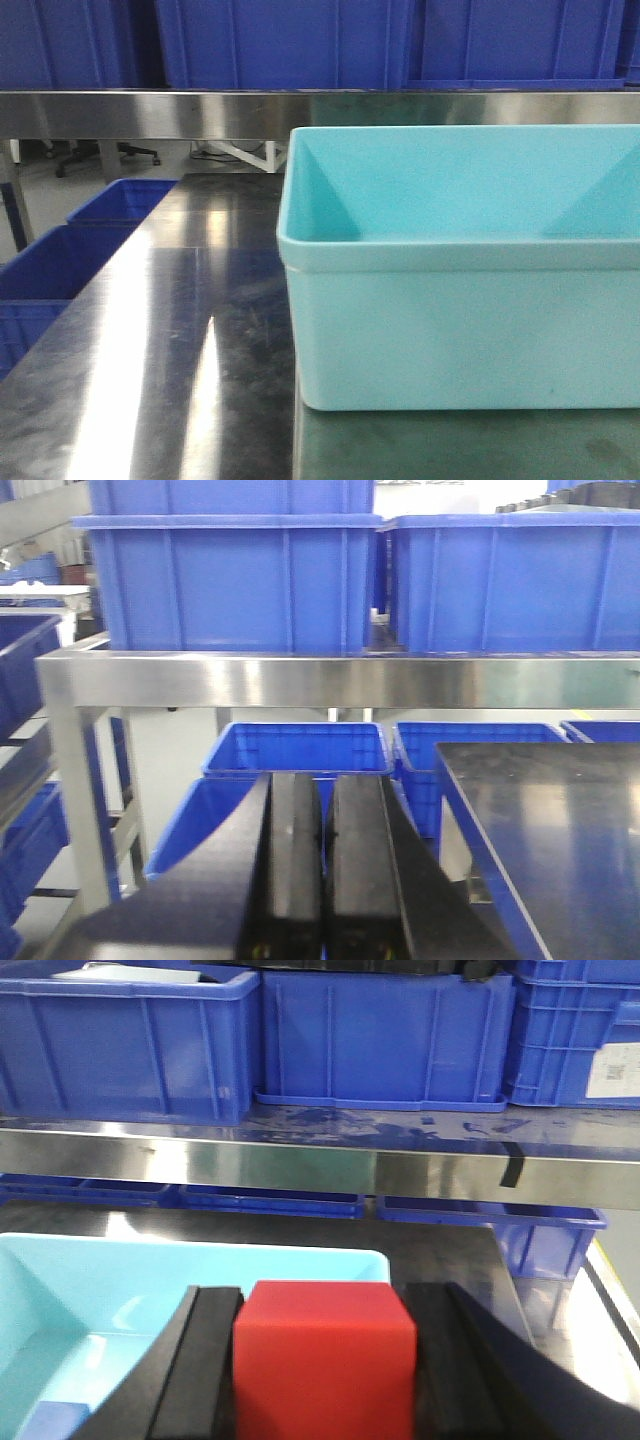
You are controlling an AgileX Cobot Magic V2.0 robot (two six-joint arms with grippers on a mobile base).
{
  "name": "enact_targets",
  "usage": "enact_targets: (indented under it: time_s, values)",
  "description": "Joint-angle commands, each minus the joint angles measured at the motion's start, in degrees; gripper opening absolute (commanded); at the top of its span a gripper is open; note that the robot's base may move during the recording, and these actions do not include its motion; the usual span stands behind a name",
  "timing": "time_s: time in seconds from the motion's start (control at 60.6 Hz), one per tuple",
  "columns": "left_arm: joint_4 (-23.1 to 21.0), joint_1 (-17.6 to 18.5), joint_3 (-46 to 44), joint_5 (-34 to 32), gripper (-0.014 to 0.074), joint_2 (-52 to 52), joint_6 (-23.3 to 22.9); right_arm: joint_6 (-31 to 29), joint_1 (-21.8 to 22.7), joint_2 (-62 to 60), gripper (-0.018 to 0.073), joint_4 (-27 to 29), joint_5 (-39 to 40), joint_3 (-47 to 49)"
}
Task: Pick red cube and place on left shelf
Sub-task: 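Turn the base away from the table holding the cube in the right gripper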
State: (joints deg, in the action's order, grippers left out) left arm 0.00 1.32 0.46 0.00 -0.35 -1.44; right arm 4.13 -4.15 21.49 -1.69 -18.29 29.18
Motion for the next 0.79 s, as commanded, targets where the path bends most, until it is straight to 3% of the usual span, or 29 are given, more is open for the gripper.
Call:
enact_targets:
  time_s: [0.0, 0.776]
  values:
    - [0.00, 0.23, 1.41, -4.88, 0.0102, -0.94, 0.01, -0.33, 0.21, 0.37, 0.0053, -0.64, 5.27, 1.57]
    - [0.00, 0.23, 1.41, -4.88, 0.0102, -0.94, 0.01, -0.33, 0.21, 0.39, 0.0053, -0.64, 5.23, 1.57]
